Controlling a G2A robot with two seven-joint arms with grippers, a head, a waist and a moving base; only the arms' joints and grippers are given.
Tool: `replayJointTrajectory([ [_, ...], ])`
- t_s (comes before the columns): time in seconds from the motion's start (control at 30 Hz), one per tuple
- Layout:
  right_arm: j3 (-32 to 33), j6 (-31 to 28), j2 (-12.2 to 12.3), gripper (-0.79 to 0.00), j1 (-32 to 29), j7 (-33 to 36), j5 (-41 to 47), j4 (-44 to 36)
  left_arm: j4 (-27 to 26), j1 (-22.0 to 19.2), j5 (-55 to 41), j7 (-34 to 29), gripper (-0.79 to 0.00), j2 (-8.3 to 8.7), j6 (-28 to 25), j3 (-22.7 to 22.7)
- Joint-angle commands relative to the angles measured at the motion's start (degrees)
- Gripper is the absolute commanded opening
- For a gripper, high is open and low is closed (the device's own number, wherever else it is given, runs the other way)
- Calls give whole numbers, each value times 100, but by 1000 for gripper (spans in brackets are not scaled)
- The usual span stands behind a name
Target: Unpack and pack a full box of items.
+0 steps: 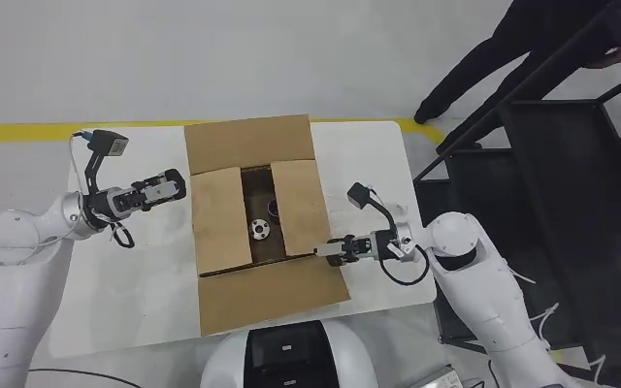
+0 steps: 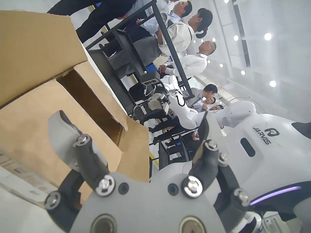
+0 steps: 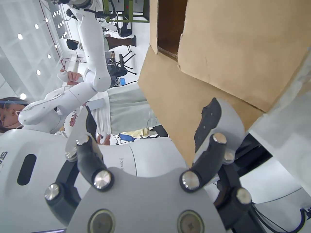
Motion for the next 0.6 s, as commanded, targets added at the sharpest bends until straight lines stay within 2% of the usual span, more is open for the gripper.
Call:
replayJointTrajectory([
  [0.0, 0, 5, -1, 0, 6, 0, -3, 3, 0, 0, 0, 0, 0, 0, 0, 0],
  [0.4, 5, 19, 3, 0, -24, -87, -40, 12, 0, 0, 0, 0, 0, 0, 0, 0],
  [0.57, 426, 306, 106, 0, -390, -161, -186, 147, 0, 0, 0, 0, 0, 0, 0, 0],
])
